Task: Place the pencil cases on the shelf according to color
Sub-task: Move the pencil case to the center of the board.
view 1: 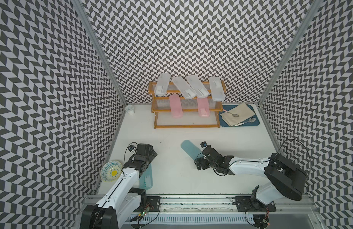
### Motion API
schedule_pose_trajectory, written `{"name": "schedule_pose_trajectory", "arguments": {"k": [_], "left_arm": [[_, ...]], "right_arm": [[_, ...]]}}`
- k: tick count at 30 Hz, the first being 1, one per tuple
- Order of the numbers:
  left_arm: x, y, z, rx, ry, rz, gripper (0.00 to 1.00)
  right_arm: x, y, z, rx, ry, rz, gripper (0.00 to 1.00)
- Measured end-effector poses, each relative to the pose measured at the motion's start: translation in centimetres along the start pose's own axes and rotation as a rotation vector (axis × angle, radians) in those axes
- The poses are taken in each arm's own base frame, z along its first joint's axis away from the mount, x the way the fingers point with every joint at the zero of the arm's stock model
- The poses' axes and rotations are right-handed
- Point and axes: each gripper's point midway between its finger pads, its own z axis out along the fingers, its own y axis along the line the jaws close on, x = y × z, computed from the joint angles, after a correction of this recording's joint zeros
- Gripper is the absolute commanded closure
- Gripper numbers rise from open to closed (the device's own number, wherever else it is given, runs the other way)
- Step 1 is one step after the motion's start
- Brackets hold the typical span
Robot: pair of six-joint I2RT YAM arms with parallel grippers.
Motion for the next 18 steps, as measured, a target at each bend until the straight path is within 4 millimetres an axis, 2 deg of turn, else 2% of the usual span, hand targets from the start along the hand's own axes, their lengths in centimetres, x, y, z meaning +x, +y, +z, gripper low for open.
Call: {"name": "schedule_pose_trajectory", "arguments": {"k": [5,10,15,18], "left_arm": [[-0.6,-0.1,0.8,-0.002,-0.016,0.015,0.00],[-0.9,-1.5,1.6,0.036,-0.013,0.048,0.00],[-0.6,-2.7,1.7,0.102,0.004,0.066,0.00],[0.3,-3.6,1.4,0.150,0.018,0.083,0.01]], "right_arm": [[0.0,0.6,0.0,-0.033,0.003,0.017,0.00],[-0.1,0.6,0.0,-0.033,0.002,0.027,0.00],[-0.3,0.1,0.0,-0.004,-0.001,0.047,0.00],[-0.5,-0.4,-0.1,0.006,-0.006,0.067,0.00]]}}
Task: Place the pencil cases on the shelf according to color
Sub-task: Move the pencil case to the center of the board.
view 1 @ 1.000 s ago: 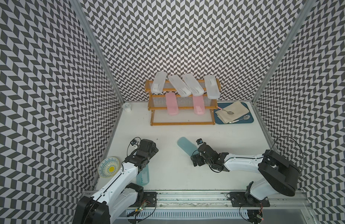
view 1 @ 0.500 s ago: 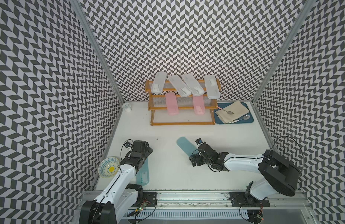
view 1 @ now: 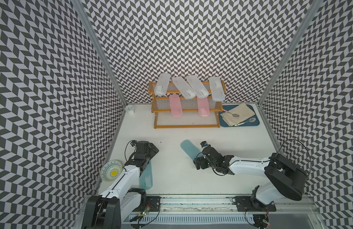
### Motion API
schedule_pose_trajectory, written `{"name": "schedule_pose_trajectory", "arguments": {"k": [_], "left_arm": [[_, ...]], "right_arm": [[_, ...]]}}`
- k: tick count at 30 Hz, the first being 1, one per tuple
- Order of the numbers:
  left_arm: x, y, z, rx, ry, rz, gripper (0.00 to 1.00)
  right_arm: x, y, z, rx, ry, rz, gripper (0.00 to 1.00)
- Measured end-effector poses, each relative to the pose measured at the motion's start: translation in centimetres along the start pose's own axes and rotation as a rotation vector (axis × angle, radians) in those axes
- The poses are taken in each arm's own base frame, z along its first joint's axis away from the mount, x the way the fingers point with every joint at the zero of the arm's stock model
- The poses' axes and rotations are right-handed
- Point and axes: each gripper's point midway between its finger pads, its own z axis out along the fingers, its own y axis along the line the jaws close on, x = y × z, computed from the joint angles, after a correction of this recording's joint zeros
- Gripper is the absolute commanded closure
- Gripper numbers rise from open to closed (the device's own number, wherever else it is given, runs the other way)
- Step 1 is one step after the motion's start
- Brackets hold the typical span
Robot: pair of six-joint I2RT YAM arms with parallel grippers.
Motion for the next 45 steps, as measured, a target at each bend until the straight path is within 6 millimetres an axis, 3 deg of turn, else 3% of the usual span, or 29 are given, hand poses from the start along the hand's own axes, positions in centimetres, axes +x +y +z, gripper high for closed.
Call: {"name": "schedule_pose_trajectory", "arguments": {"k": [4,10,18,22,30,39,45], "left_arm": [[0.7,-0.4,-0.7,0.000,0.006,0.010,0.00],[0.4,2.0,-2.2,-0.070,-0.008,-0.092,0.00],[-1.4,5.6,-2.5,-0.125,-0.080,-0.276,0.00],[-0.1,7.0,-1.8,-0.156,-0.029,-0.300,0.01],[0.8,4.9,-1.6,-0.050,0.000,-0.283,0.00],[5.9,0.7,-2.4,0.071,0.118,-0.146,0.00],[7.3,-1.2,-1.5,0.012,0.152,0.022,0.01]], "right_arm": [[-0.5,-0.5,-0.6,0.001,-0.018,0.018,0.00],[-1.2,0.2,-2.1,-0.047,-0.050,0.013,0.00],[-0.7,0.5,-1.7,-0.075,-0.036,0.006,0.01],[0.1,0.2,-0.8,-0.062,-0.006,0.003,0.01],[-0.4,0.7,-0.3,-0.069,-0.007,-0.003,0.01],[-0.5,0.0,-0.3,-0.041,-0.005,0.002,0.00],[-0.6,-1.6,-0.2,-0.004,-0.002,0.029,0.00]]}}
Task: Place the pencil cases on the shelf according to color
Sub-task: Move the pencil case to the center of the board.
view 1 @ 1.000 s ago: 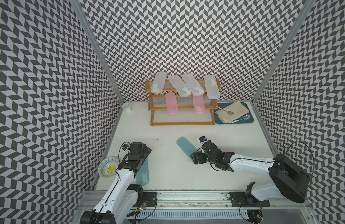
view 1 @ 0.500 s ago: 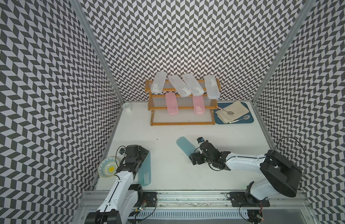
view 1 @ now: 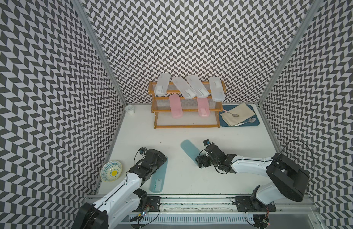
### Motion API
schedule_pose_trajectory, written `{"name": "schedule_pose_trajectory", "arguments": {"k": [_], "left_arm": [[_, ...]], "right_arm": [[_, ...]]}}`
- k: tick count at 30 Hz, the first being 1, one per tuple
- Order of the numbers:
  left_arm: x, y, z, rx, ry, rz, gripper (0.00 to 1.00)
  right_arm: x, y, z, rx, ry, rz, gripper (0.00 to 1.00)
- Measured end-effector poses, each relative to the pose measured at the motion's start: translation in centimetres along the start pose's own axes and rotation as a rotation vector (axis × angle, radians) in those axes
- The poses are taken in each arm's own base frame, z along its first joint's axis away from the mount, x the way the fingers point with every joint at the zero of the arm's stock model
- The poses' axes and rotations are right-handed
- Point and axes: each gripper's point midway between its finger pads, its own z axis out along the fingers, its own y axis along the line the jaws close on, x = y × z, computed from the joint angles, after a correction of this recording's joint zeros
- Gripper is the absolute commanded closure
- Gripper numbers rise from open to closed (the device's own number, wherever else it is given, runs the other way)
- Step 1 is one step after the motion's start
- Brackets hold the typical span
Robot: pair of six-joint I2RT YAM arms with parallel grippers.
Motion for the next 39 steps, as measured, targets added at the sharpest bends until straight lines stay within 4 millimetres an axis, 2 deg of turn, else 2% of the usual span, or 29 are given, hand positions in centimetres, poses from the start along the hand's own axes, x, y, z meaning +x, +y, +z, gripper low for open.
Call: {"name": "schedule_pose_trajectory", "arguments": {"k": [5,10,16,20,28,34,39], "left_arm": [[-0.1,-1.3,1.2,-0.166,0.016,0.182,0.01],[-0.2,-2.6,1.1,-0.278,-0.015,0.341,0.00],[1.9,-3.1,0.3,-0.299,0.000,0.465,0.00],[2.9,-2.8,-0.6,-0.252,0.008,0.484,0.00],[3.1,0.0,-2.2,-0.175,-0.019,0.403,0.00],[3.7,1.4,-1.7,-0.204,0.002,0.377,0.01],[4.2,0.9,-1.0,-0.199,0.006,0.381,0.00]], "right_arm": [[0.0,-0.4,-0.2,0.005,0.007,0.007,0.01],[0.4,0.0,-0.5,-0.017,0.038,-0.022,0.01],[-0.4,1.3,-0.8,-0.051,0.044,-0.067,0.00],[-0.8,1.9,-0.4,-0.058,0.045,-0.090,0.01],[0.3,1.5,0.4,-0.038,0.082,-0.102,0.00],[0.0,1.5,0.8,-0.024,0.071,-0.115,0.00],[-0.3,1.0,1.1,0.012,0.060,-0.125,0.00]]}}
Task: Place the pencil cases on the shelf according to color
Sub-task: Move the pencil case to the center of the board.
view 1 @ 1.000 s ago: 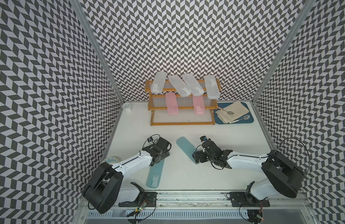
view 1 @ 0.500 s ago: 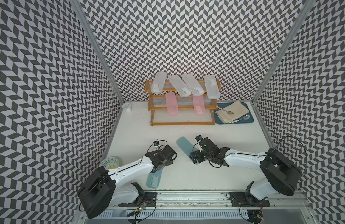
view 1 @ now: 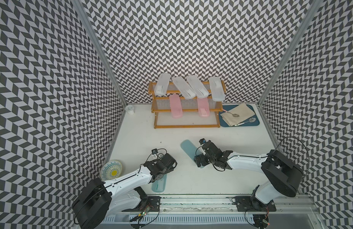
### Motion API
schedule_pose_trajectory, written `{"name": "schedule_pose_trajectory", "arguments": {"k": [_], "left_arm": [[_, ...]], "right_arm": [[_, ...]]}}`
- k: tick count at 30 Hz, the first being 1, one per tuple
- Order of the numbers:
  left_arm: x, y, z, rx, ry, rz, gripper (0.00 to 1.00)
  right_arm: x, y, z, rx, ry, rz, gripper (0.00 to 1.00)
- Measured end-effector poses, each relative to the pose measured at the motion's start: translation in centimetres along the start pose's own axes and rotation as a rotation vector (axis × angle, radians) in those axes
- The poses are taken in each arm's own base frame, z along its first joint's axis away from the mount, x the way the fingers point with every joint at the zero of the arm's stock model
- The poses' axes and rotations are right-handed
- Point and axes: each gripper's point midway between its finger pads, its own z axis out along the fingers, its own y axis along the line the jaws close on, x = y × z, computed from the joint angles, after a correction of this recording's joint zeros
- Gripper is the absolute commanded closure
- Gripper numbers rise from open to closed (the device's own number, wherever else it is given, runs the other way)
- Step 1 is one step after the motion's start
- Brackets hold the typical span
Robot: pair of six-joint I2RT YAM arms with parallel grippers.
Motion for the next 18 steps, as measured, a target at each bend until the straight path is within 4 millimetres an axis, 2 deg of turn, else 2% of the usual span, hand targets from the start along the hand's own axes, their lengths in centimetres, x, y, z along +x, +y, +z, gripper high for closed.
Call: {"name": "schedule_pose_trajectory", "arguments": {"k": [5,10,18], "left_arm": [[0.2,-0.3,0.4,-0.012,0.009,0.043,0.00],[-0.2,-1.5,1.0,-0.036,0.023,0.084,0.01],[-1.9,-6.3,2.2,0.007,0.014,0.107,0.04]], "right_arm": [[-0.5,0.0,0.4,0.010,-0.003,0.000,0.00],[-1.1,-0.1,0.7,0.017,-0.013,0.009,0.01],[-2.1,-1.7,1.1,0.043,-0.036,0.045,0.00]]}}
